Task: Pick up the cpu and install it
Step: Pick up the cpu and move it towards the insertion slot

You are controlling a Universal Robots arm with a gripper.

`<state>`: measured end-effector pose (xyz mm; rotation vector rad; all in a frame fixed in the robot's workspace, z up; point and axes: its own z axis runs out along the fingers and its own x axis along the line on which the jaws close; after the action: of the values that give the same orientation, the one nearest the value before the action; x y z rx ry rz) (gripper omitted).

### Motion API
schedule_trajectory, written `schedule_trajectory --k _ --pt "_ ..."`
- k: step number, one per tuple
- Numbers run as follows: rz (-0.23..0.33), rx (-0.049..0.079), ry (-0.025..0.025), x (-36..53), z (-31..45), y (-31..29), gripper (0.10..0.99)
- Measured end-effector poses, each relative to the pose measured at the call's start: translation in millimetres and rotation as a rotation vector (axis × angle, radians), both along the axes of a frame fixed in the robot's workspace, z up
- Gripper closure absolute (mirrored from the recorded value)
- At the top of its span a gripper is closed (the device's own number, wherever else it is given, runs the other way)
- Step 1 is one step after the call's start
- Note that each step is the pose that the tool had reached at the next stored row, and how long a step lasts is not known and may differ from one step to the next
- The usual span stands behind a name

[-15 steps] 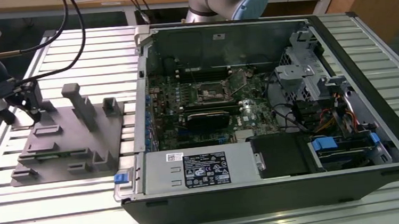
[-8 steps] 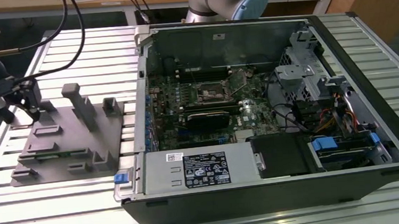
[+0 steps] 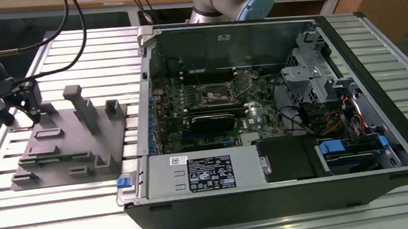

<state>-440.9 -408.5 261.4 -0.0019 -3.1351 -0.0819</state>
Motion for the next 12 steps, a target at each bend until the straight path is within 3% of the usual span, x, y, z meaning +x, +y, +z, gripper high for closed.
schedule_trajectory --k 12 --pt "0.000 0.000 0.0000 0.0 3.3 0.0 0.549"
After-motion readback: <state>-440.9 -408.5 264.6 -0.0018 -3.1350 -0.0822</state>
